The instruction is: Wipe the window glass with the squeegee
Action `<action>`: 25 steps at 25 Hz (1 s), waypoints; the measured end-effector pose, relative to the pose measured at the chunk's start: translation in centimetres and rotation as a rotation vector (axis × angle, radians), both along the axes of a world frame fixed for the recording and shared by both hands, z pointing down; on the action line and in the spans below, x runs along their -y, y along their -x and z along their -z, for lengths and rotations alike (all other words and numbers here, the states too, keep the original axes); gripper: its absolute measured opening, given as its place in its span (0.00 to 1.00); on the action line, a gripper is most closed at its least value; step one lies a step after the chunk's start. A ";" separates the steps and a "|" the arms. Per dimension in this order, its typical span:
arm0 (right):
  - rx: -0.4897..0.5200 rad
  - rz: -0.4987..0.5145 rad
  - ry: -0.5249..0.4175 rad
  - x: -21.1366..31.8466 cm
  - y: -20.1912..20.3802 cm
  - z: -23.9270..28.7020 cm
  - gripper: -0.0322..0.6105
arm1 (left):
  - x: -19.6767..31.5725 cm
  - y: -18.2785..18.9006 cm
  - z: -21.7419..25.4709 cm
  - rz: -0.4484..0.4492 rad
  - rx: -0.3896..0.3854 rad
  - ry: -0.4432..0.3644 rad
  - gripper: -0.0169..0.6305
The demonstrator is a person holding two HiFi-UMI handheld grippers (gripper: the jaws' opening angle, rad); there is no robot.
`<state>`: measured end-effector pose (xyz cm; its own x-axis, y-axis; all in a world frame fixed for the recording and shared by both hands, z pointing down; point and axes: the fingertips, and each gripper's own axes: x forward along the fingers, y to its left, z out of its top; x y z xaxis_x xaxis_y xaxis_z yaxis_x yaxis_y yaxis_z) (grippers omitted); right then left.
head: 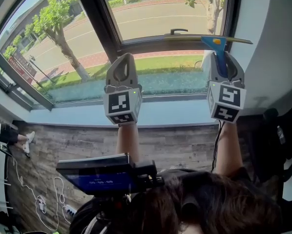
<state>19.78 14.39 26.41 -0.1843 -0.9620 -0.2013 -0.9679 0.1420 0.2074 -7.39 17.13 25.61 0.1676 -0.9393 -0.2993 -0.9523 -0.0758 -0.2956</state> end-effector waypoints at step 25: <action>-0.027 -0.049 -0.047 4.7 2.9 0.4 0.27 | 5.7 3.5 -2.3 -0.041 -0.043 0.056 0.03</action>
